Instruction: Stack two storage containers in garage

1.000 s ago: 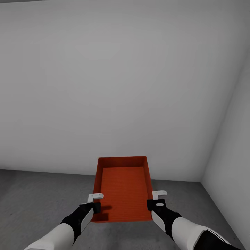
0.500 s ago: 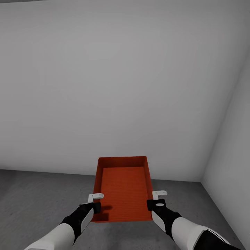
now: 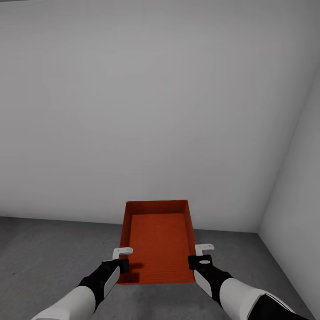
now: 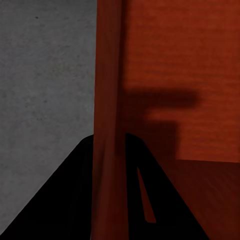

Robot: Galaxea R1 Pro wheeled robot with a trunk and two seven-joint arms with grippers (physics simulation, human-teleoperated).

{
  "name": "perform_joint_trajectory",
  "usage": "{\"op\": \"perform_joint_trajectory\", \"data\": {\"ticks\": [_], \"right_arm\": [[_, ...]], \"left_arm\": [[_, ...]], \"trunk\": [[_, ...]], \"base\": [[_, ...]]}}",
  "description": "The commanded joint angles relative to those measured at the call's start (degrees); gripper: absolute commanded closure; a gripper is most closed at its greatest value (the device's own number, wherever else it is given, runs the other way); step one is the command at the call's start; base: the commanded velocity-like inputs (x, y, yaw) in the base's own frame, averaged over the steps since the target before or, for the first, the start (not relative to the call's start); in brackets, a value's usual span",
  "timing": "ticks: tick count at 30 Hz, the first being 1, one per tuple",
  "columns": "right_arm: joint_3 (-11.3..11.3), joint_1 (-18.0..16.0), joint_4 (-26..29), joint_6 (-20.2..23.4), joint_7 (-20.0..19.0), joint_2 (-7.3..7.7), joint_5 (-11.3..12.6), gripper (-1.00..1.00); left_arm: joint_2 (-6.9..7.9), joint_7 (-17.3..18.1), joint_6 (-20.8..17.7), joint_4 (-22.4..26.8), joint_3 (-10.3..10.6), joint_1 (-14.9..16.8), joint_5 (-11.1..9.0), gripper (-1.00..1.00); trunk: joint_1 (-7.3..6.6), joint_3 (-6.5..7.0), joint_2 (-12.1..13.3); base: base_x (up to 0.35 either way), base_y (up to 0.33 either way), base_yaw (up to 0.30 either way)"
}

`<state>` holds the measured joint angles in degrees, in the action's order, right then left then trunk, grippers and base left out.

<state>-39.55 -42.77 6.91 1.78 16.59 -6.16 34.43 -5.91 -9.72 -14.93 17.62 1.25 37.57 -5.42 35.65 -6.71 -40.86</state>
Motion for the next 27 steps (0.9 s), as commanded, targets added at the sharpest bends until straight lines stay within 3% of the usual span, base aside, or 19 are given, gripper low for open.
{"op": "perform_joint_trajectory", "data": {"ticks": [1,27], "right_arm": [[-0.03,-0.03,-0.23,0.01,0.12,0.01,1.34,1.00],[-0.03,-0.03,-0.23,-0.01,0.11,0.02,1.34,1.00]], "left_arm": [[-0.05,-0.39,1.48,0.31,0.06,0.05,-0.40,1.00],[0.00,-0.31,1.39,0.33,0.06,0.05,-0.44,1.00]], "trunk": [[0.24,-0.28,-0.50],[5.95,-4.95,-10.93]], "base": [[0.000,0.000,0.000],[0.000,0.000,0.000]]}}
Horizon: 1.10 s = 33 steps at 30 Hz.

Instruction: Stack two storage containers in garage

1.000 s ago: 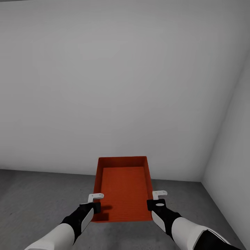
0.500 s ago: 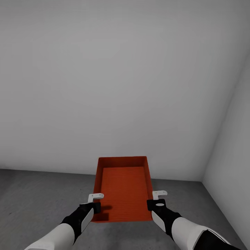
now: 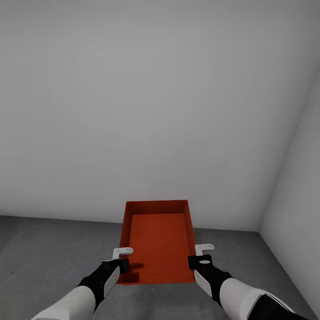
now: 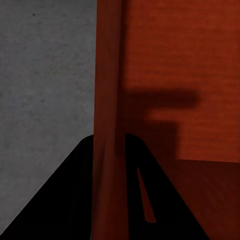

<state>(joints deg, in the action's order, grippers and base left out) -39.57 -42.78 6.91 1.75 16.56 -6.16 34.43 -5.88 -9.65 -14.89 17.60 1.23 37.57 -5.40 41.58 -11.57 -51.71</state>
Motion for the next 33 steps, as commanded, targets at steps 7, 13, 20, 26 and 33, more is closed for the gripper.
{"op": "perform_joint_trajectory", "data": {"ticks": [7,13,20,26,33], "right_arm": [[0.00,-0.03,-0.23,0.09,0.13,0.01,1.34,1.00],[0.02,-0.03,-0.23,0.09,0.13,0.02,1.34,1.00],[0.02,-0.03,-0.23,0.09,0.13,0.01,1.34,1.00],[-0.03,-0.03,-0.23,0.09,0.13,0.01,1.34,1.00],[-0.01,-0.03,-0.23,0.09,0.13,0.01,1.34,1.00]], "left_arm": [[-0.02,-0.38,1.36,0.33,0.09,0.05,-0.47,1.00],[-0.04,-0.37,1.36,0.33,0.09,0.05,-0.48,1.00],[-0.06,-0.43,1.36,0.33,0.09,0.05,-0.48,1.00],[-0.09,-0.43,1.36,0.33,0.09,0.05,-0.48,1.00],[-0.05,-0.43,1.36,0.33,0.09,0.05,-0.48,1.00]], "trunk": [[1.55,-1.63,-2.89],[2.87,-3.24,-5.29],[4.41,-5.14,-8.10],[5.72,-6.77,-10.51],[7.26,-8.68,-13.32]], "base": [[0.000,0.000,0.000],[0.000,0.000,0.000],[0.000,0.000,0.000],[0.000,0.000,0.000],[0.000,0.000,0.000]]}}
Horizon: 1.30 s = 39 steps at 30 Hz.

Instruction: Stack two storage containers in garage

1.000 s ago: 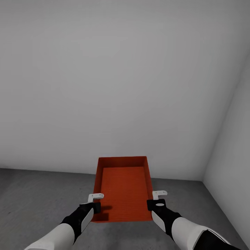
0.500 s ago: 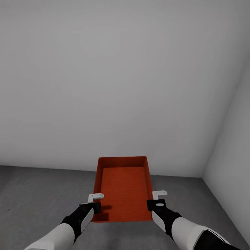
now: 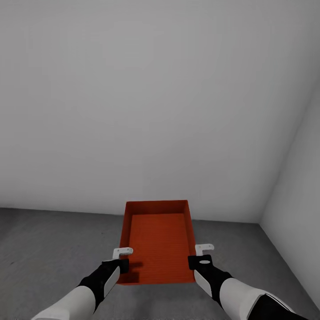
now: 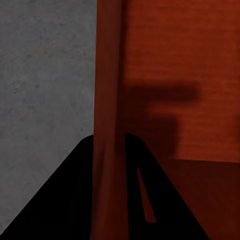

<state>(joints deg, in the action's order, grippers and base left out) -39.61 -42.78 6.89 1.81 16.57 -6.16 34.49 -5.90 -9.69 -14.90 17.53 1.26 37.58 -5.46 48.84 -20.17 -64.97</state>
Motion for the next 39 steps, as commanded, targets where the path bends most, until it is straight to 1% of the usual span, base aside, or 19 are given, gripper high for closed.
{"op": "perform_joint_trajectory", "data": {"ticks": [1,10,19,39], "right_arm": [[0.04,-0.02,-0.21,0.04,0.12,0.01,1.28,1.00],[0.06,-0.02,-0.21,0.04,0.12,0.01,1.28,1.00],[0.06,-0.02,-0.21,-0.03,0.12,0.08,1.34,1.00],[0.06,-0.02,-0.21,0.02,0.12,0.01,1.37,1.00]], "left_arm": [[-0.05,-0.40,1.36,0.40,0.06,0.04,-0.43,1.00],[-0.02,-0.41,1.36,0.40,0.06,0.04,-0.48,1.00],[-0.03,-0.40,1.36,0.40,0.06,0.04,-0.51,1.00],[-0.02,-0.39,1.36,0.48,0.06,0.04,-0.60,1.00]], "trunk": [[0.23,-0.35,-0.47],[2.20,-2.78,-4.07],[4.18,-4.67,-7.68],[8.57,-10.01,-15.71]], "base": [[0.000,0.000,0.000],[0.000,0.000,0.000],[0.000,0.000,-0.008],[0.000,0.000,-0.120]]}}
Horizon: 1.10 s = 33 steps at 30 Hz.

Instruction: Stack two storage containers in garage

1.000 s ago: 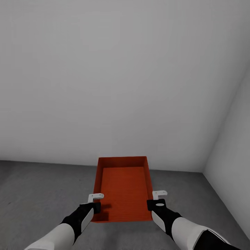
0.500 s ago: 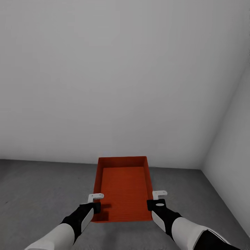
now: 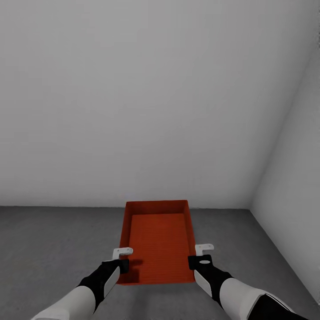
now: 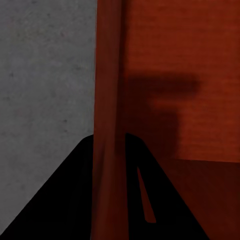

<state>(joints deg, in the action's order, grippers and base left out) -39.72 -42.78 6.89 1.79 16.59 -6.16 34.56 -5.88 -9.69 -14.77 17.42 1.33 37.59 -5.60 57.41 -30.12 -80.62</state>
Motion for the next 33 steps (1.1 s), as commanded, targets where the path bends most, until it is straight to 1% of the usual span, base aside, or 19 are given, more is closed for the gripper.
{"op": "perform_joint_trajectory", "data": {"ticks": [1,18,24,33], "right_arm": [[0.17,-0.03,-0.21,0.04,0.11,0.01,1.30,1.00],[0.17,-0.03,-0.21,0.06,0.09,0.09,1.30,1.00],[0.11,-0.03,-0.21,-0.01,0.09,0.00,1.23,1.00],[0.16,-0.03,-0.21,-0.03,-0.04,0.09,1.29,1.00]], "left_arm": [[-0.04,-0.40,1.24,0.59,-0.01,0.02,-0.46,1.00],[-0.01,-0.33,1.24,0.59,-0.01,0.02,-0.47,1.00],[-0.01,-0.33,1.24,0.59,-0.01,0.02,-0.47,1.00],[-0.01,-0.33,1.24,0.59,-0.01,0.02,-0.47,1.00]], "trunk": [[0.22,-0.33,-0.45],[3.96,-4.86,-7.27],[5.27,-6.11,-9.68],[7.25,-8.48,-13.29]], "base": [[0.000,0.000,-0.134],[0.000,0.000,-0.127],[0.000,0.000,-0.020],[0.000,0.000,0.000]]}}
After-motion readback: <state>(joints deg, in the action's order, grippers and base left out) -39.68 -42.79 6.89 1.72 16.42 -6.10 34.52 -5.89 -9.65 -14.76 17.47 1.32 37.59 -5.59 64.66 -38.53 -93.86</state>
